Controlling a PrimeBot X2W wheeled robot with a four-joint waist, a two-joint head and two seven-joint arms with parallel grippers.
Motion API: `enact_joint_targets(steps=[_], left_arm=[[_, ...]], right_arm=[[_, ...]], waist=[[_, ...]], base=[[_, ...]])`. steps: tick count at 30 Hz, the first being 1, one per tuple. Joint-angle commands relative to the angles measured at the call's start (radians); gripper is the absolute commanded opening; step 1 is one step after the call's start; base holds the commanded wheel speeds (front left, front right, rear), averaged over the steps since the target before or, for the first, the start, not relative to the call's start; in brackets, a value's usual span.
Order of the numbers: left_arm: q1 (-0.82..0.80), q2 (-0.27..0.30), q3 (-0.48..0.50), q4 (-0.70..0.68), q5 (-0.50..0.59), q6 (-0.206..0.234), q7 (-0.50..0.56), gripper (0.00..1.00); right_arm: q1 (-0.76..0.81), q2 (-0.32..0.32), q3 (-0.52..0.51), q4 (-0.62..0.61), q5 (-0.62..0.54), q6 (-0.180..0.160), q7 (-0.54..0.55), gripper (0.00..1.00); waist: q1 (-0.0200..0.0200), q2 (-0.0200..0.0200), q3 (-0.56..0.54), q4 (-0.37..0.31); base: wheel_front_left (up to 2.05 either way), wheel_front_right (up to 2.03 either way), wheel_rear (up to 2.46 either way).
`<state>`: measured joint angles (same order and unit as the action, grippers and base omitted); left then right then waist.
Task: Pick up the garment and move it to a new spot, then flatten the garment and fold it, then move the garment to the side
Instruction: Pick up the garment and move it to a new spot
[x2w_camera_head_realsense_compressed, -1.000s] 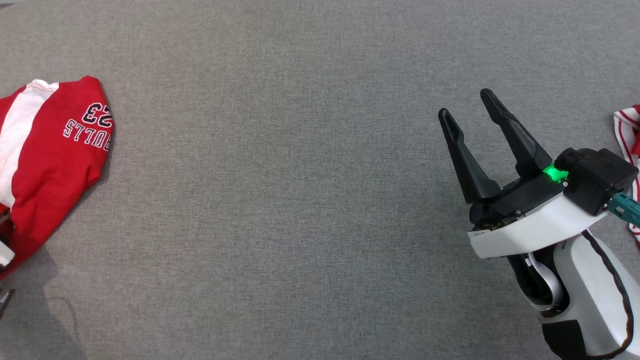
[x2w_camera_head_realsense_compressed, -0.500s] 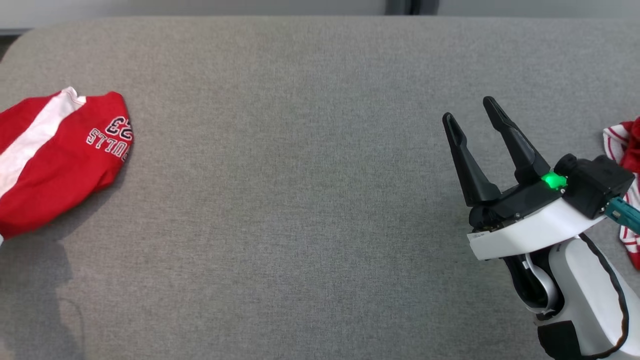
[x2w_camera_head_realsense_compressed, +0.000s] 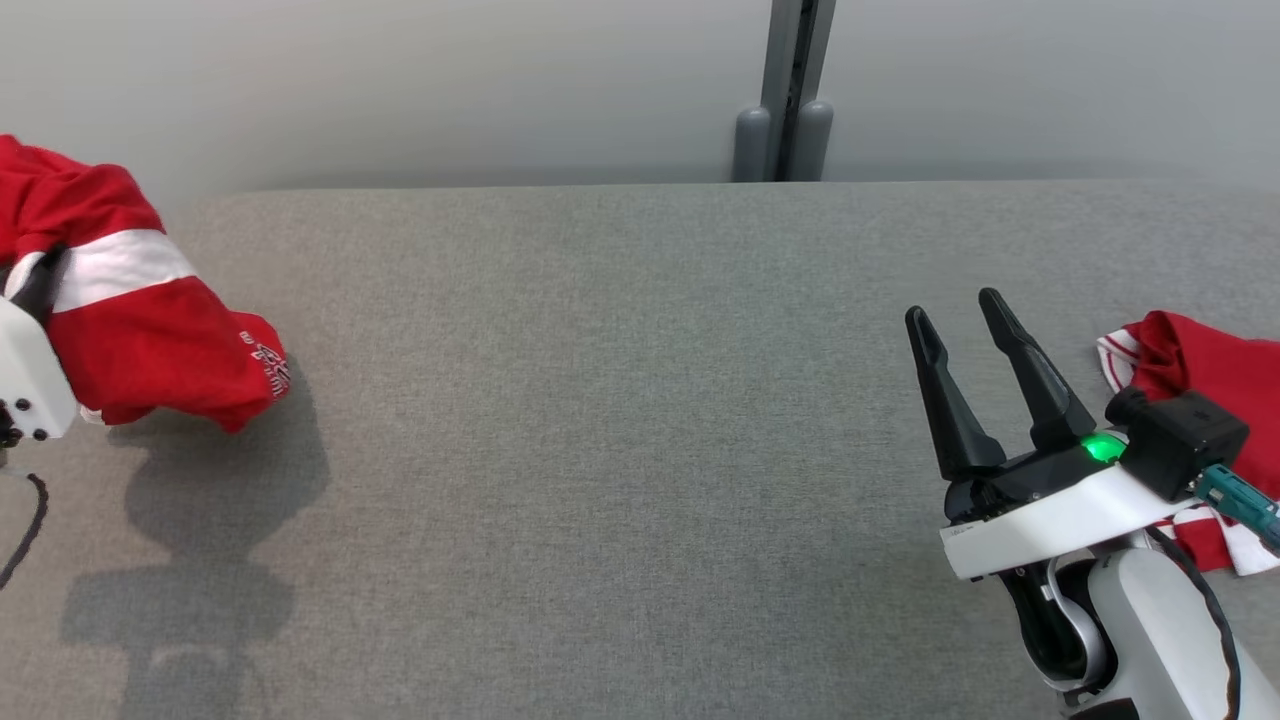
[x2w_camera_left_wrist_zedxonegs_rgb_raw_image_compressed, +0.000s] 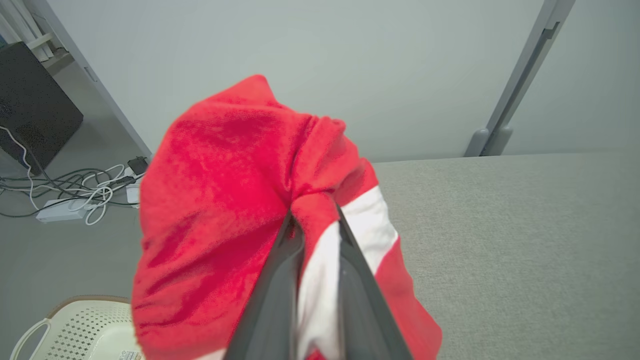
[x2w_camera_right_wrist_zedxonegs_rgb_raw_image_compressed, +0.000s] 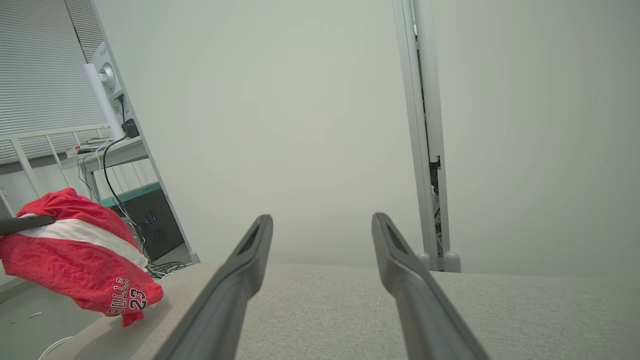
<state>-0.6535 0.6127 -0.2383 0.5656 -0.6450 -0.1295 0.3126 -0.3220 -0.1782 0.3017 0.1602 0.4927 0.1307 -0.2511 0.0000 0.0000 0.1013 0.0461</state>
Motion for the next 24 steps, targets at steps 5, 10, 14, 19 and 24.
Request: enact_joint_targets(steps=[5,10,14,19,24], left_arm=[[0.034,-0.020,-0.064,-0.183,-0.025,-0.002,0.053,0.00],[0.056,-0.053,-0.111,-0.368,-0.039,-0.001,0.094,0.00],[0.075,-0.092,-0.133,-0.505,-0.063,0.010,0.109,0.00],[0.163,-0.174,-0.167,-0.609,-0.085,0.051,0.074,0.00],[0.275,-0.245,-0.190,-0.576,-0.105,0.073,-0.003,0.00]], right_arm=[[0.034,0.006,-0.015,0.008,0.006,0.000,-0.010,1.00],[0.048,0.006,-0.027,0.006,0.003,0.000,-0.012,1.00],[0.058,0.001,-0.051,0.000,0.000,0.000,-0.013,1.00],[0.072,0.001,-0.086,-0.005,-0.005,0.000,-0.015,1.00],[0.095,0.001,-0.114,-0.004,-0.007,0.000,-0.014,1.00]], waist=[[0.0000,0.0000,-0.065,-0.066],[0.0000,0.0000,-0.081,-0.116],[0.0000,0.0000,-0.077,-0.147],[0.0000,0.0000,-0.054,-0.175],[0.0000,0.0000,-0.030,-0.190]], base=[[0.00,0.00,0.00],[0.00,0.00,0.00],[0.00,0.00,0.00],[0.00,0.00,0.00],[0.00,0.00,0.00]])
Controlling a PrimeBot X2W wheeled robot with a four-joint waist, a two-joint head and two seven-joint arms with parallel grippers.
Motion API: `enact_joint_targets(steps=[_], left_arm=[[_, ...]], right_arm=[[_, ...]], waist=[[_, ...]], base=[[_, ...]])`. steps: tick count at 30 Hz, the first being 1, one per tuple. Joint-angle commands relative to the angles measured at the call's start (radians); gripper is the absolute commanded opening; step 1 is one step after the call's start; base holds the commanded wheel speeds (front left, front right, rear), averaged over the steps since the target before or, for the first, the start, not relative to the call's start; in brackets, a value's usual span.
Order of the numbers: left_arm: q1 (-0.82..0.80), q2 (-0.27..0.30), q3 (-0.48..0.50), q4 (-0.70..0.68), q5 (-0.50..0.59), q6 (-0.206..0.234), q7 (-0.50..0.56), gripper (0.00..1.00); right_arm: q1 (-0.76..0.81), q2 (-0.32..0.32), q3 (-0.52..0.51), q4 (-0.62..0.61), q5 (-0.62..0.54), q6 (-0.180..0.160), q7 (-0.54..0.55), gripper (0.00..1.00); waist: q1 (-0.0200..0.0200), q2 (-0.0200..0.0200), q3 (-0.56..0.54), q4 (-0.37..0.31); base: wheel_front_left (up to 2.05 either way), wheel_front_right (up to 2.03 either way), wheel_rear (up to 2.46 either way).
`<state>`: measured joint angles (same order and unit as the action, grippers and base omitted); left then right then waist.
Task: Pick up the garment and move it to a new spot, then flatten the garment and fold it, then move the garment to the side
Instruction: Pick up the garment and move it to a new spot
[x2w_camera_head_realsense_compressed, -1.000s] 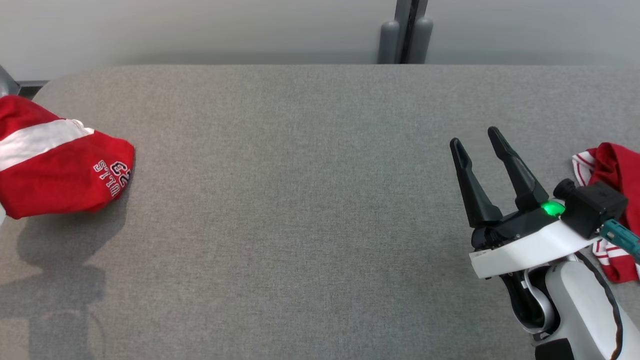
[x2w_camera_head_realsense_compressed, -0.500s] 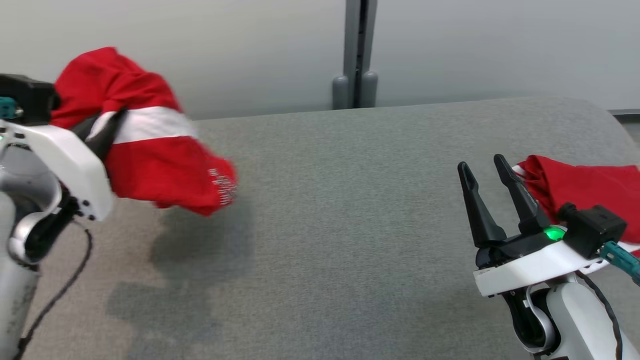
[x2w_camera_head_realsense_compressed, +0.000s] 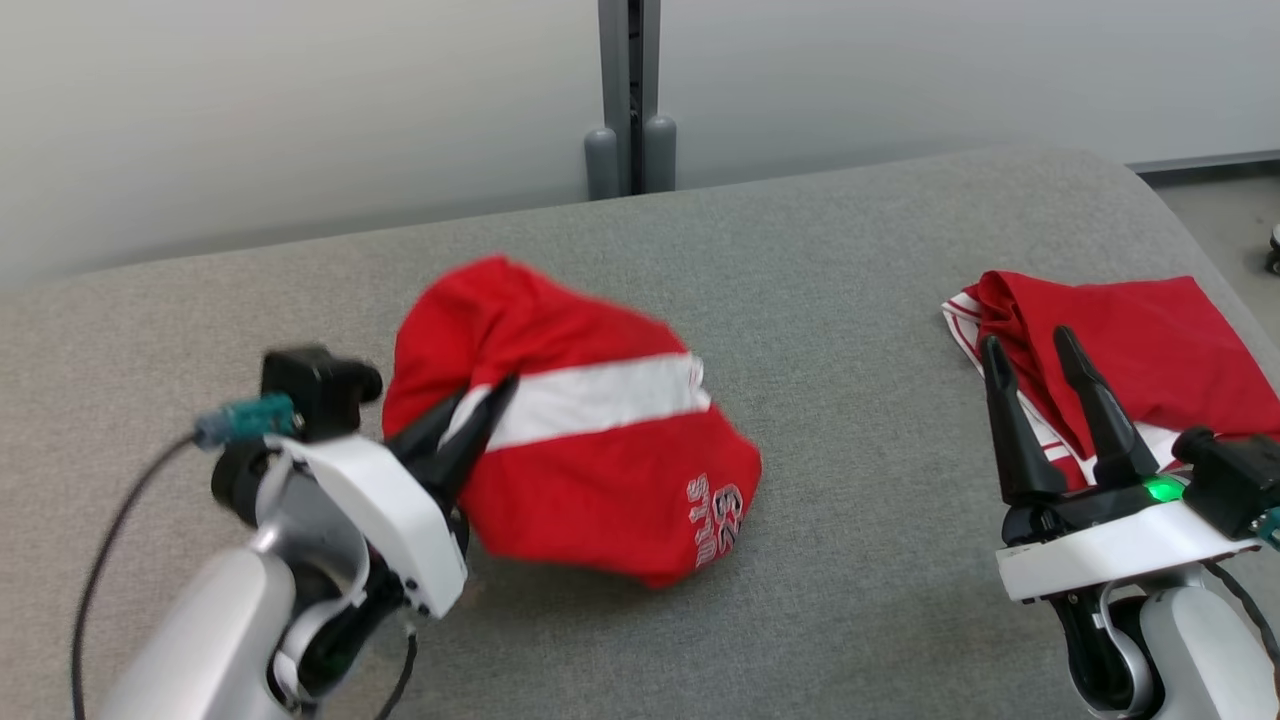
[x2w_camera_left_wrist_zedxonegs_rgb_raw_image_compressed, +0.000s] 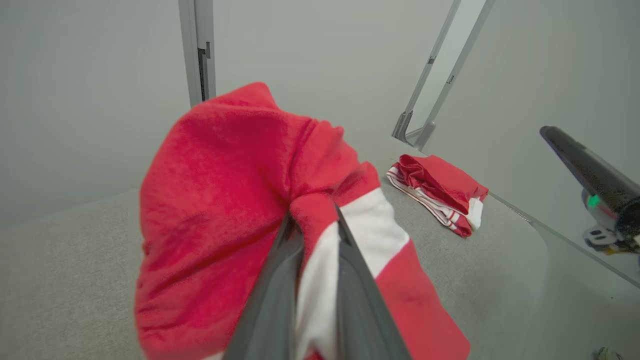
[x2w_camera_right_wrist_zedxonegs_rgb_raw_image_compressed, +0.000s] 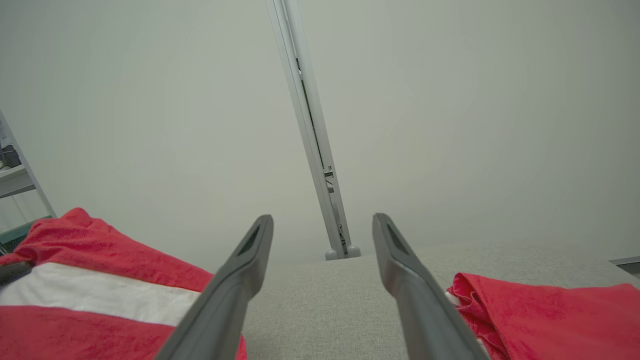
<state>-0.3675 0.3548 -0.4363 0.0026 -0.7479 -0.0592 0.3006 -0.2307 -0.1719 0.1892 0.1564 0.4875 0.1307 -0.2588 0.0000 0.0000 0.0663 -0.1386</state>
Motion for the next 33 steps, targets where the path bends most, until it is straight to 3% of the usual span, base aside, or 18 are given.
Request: enact_joint_targets(steps=[1,8,9,10,11,17,23,28,33], left_arm=[[0.011,0.007,0.000,0.016,0.011,0.007,-0.012,0.00],[0.079,-0.046,-0.032,0.306,0.065,0.018,-0.155,0.00],[0.072,-0.066,-0.039,0.378,0.066,0.009,-0.179,0.38],[0.066,-0.073,-0.046,0.408,0.073,0.006,-0.189,0.96],[0.056,-0.078,-0.049,0.436,0.077,0.004,-0.201,1.00],[0.021,-0.110,-0.056,0.532,0.090,-0.013,-0.281,1.00],[0.016,-0.089,-0.038,0.508,0.110,-0.009,-0.380,1.00],[0.054,-0.036,0.008,0.394,0.123,0.033,-0.458,1.00],[0.129,0.000,0.088,0.243,0.139,0.127,-0.528,1.00]], right_arm=[[0.006,-0.007,-0.007,0.001,-0.004,0.000,-0.007,1.00],[0.007,-0.009,-0.017,0.001,-0.015,0.000,-0.006,1.00],[0.003,-0.011,-0.019,0.001,-0.015,0.000,-0.006,1.00],[0.003,-0.011,-0.019,0.001,-0.016,0.000,-0.006,1.00],[0.002,-0.010,-0.015,0.002,-0.018,0.000,-0.006,1.00],[0.004,-0.008,0.001,0.012,-0.019,0.000,-0.006,1.00],[0.015,-0.015,0.002,0.016,-0.019,0.000,-0.006,1.00],[0.027,-0.020,-0.009,0.010,-0.023,0.000,-0.006,1.00],[0.043,-0.016,-0.023,-0.004,-0.031,0.000,-0.007,1.00]], waist=[[0.0000,0.0000,0.012,-0.009],[0.0000,0.0000,0.044,-0.023],[0.0000,0.0000,0.048,-0.021],[0.0000,0.0000,0.049,-0.020],[0.0000,0.0000,0.050,-0.018],[0.0000,0.0000,0.039,0.004],[0.0000,0.0000,0.009,0.026],[0.0000,0.0000,-0.013,0.044],[0.0000,0.0000,-0.027,0.061]], base=[[0.00,0.00,0.00],[0.00,0.00,0.00],[0.00,0.00,0.00],[0.00,0.00,0.00],[0.00,0.00,0.00],[0.00,0.00,0.00],[0.00,0.00,0.00],[0.00,0.00,0.00],[0.00,0.00,0.00]])
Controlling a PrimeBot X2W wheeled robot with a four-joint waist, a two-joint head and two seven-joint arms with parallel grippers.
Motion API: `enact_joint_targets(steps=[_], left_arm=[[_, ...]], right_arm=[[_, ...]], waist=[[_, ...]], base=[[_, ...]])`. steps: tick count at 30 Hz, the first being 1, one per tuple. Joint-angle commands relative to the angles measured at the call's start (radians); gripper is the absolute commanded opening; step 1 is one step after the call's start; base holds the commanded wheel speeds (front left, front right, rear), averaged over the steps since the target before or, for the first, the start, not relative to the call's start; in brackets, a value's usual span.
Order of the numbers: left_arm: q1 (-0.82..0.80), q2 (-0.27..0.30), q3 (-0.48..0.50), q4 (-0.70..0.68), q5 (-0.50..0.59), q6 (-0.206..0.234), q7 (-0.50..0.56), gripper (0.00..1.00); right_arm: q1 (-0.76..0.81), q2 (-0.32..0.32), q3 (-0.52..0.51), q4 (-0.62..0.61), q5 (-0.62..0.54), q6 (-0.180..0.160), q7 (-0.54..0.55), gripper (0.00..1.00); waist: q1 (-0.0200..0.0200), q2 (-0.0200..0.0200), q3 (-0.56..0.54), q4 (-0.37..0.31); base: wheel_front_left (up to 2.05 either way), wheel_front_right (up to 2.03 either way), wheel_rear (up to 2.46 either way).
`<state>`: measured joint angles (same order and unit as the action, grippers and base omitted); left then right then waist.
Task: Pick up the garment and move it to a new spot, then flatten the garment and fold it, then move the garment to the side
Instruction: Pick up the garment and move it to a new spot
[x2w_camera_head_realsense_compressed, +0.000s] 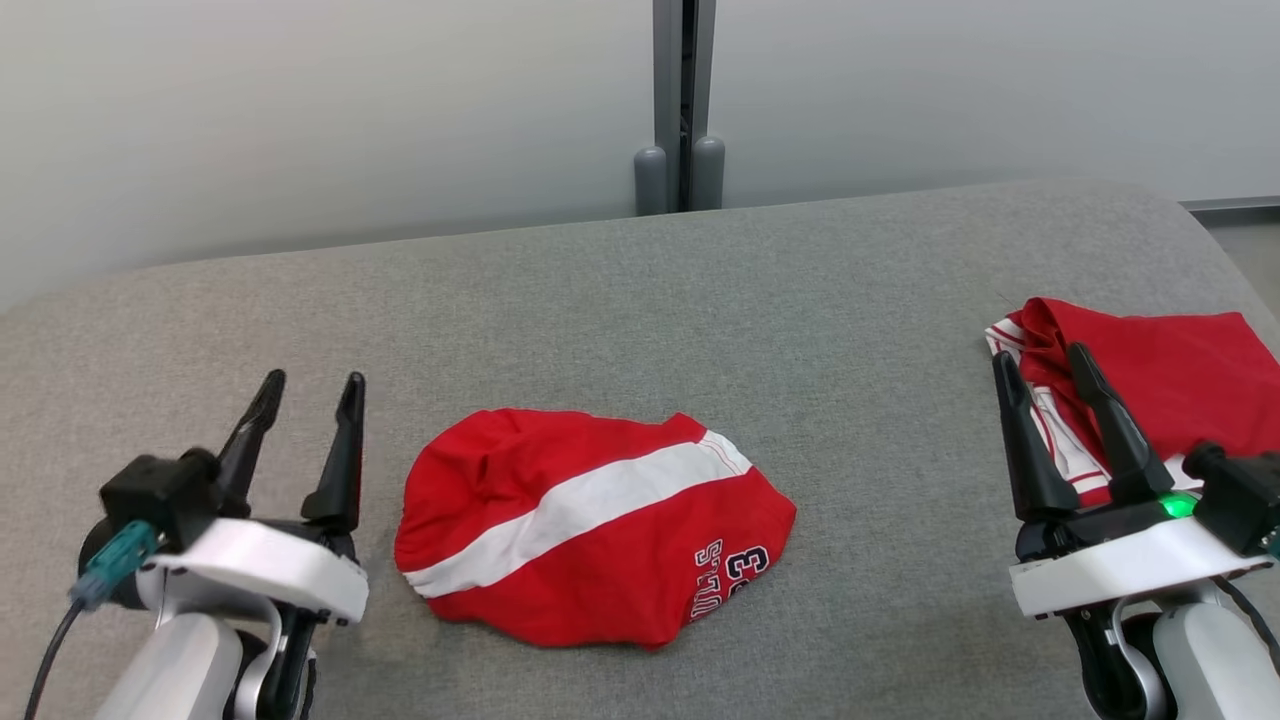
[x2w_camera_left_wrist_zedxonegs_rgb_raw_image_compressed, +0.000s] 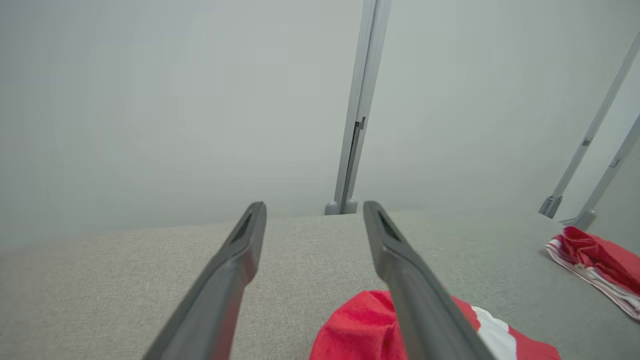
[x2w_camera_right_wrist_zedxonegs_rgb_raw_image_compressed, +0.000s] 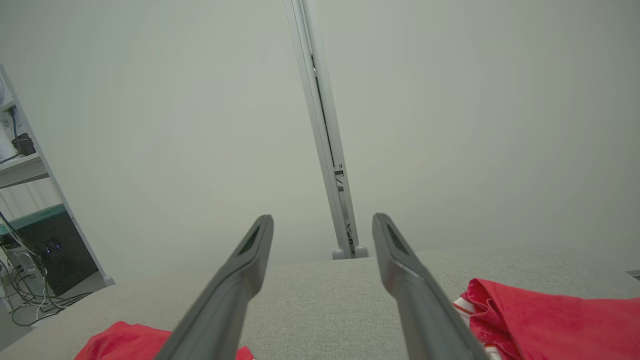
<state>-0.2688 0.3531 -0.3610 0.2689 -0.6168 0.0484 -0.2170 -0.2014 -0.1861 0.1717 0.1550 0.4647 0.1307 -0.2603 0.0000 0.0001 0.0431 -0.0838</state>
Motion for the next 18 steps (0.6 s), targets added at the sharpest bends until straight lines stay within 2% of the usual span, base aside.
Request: enact_joint_targets(steps=[1,3,8,12,18], left_arm=[[0.052,0.007,0.025,-0.051,0.014,0.038,-0.019,1.00],[0.099,-0.003,0.049,-0.099,0.016,0.069,-0.032,1.00],[0.181,-0.012,0.069,-0.138,0.043,0.110,-0.043,1.00],[0.247,-0.060,0.115,-0.158,0.072,0.136,-0.048,1.00],[0.308,-0.150,0.186,-0.160,0.128,0.097,-0.047,1.00]], right_arm=[[0.018,-0.001,-0.009,-0.006,-0.012,0.000,-0.005,1.00],[0.032,0.003,-0.014,-0.010,-0.015,0.000,-0.005,1.00],[0.055,0.006,-0.021,-0.004,-0.023,0.000,-0.006,1.00],[0.083,0.015,-0.034,0.001,-0.039,0.000,-0.006,1.00],[0.096,0.035,-0.046,0.003,-0.063,0.000,-0.006,1.00]], waist=[[0.0000,-0.0001,-0.005,0.010],[0.0000,-0.0001,-0.007,0.017],[0.0000,-0.0001,-0.005,0.028],[0.0000,-0.0001,-0.008,0.037],[0.0000,-0.0001,-0.015,0.046]], base=[[0.00,0.00,0.00],[0.00,0.00,0.00],[0.00,0.00,0.00],[0.00,0.00,0.00],[0.00,0.00,0.00]])
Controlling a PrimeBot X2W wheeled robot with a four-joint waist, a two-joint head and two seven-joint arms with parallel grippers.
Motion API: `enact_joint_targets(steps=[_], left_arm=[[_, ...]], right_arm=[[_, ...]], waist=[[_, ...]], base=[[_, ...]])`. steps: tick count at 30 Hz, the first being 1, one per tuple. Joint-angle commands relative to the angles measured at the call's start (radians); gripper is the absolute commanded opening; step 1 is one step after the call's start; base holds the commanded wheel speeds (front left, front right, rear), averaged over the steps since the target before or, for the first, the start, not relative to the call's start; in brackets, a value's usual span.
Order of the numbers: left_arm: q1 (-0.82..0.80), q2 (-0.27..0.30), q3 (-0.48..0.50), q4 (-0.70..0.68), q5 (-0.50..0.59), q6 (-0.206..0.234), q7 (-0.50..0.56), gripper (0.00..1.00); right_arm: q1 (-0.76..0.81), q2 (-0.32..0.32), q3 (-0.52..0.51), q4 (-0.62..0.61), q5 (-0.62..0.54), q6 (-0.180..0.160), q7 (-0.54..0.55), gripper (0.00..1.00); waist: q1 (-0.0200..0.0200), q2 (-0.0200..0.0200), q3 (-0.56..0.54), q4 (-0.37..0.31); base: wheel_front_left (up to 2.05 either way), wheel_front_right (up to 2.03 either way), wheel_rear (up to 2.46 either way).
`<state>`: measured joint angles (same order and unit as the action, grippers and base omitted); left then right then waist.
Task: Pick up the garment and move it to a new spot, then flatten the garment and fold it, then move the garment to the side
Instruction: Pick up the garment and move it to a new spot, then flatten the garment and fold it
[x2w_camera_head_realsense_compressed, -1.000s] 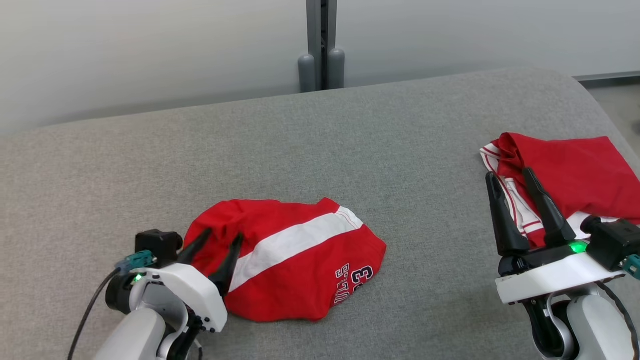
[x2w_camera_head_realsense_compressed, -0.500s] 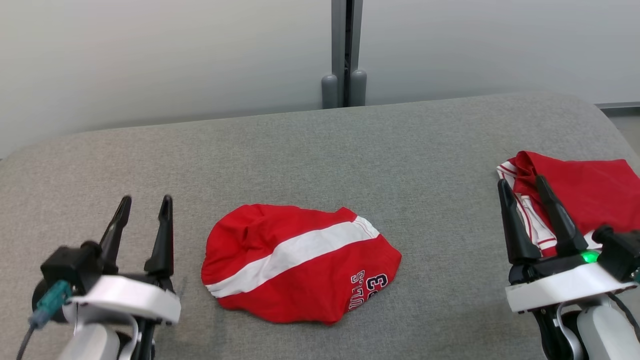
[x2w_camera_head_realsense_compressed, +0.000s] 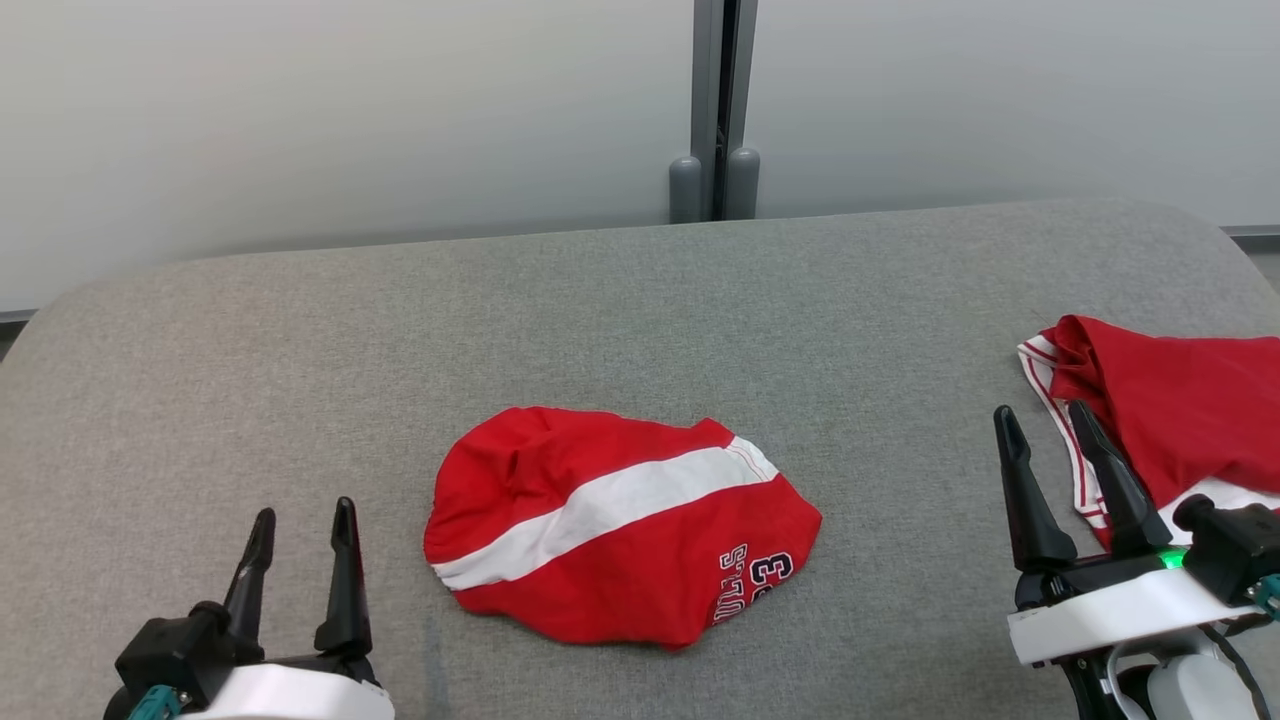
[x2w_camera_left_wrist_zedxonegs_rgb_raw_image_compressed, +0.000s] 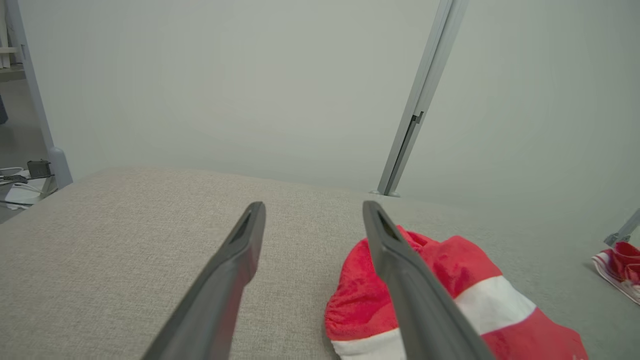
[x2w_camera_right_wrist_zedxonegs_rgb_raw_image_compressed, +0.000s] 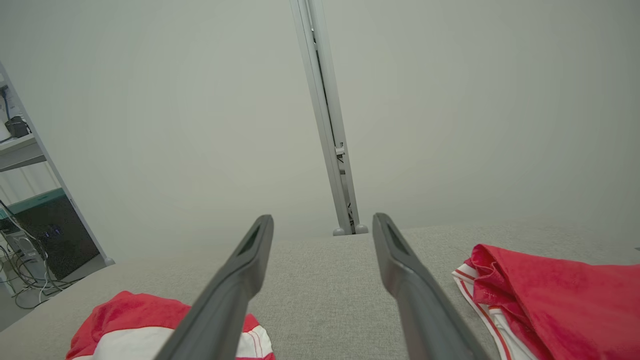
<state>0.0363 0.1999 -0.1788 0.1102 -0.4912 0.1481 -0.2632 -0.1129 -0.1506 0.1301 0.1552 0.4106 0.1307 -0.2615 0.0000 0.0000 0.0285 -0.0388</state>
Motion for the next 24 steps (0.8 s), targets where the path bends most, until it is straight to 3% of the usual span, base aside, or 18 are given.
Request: enact_joint_targets(steps=[1,11,24], left_arm=[[0.009,-0.007,0.012,0.002,0.014,-0.011,-0.001,1.00],[0.005,-0.067,0.068,0.031,0.078,-0.078,-0.001,1.00],[0.012,-0.096,0.102,0.050,0.124,-0.112,-0.001,1.00]], right_arm=[[0.008,0.000,-0.006,0.004,-0.010,0.000,-0.005,1.00],[0.009,-0.005,-0.007,0.008,-0.015,0.000,-0.005,1.00],[0.007,-0.004,-0.008,0.018,-0.013,0.000,-0.005,1.00]], waist=[[0.0000,0.0000,-0.002,0.004],[0.0000,0.0000,-0.009,0.014],[0.0000,0.0000,-0.009,0.013]], base=[[0.00,0.00,0.00],[0.00,0.00,0.00],[0.00,0.00,0.00]])
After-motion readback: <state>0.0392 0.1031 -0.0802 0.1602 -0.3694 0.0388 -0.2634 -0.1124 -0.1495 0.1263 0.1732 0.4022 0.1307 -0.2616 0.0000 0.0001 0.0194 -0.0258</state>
